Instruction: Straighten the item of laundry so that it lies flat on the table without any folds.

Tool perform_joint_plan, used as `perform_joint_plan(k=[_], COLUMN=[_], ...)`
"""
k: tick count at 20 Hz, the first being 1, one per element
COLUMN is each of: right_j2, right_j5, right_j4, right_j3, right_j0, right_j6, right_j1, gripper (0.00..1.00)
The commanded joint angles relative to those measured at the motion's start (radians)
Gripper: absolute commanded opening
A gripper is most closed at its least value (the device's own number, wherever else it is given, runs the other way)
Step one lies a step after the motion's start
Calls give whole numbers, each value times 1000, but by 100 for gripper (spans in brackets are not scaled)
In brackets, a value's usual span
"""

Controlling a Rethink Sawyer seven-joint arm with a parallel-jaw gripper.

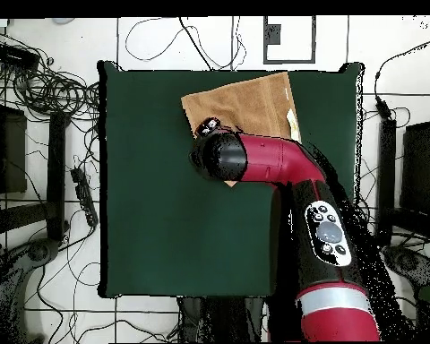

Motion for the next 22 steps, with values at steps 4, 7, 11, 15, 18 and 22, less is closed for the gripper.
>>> perform_joint_plan(k=[4,7,11,15,18,22], right_j2=[9,17,27,27,9,-6], right_j5=[59,37,13,-53,-97,-160], right_j4=[36,28,18,-1,-11,-18], right_j3=[244,273,294,288,276,248], right_j0=[-21,-40,-62,-65,-54,-46], right_j6=[79,69,57,67,87,99], right_j1=[-26,-33,-29,11,51,117], gripper=[100,100,100,100,100,100])
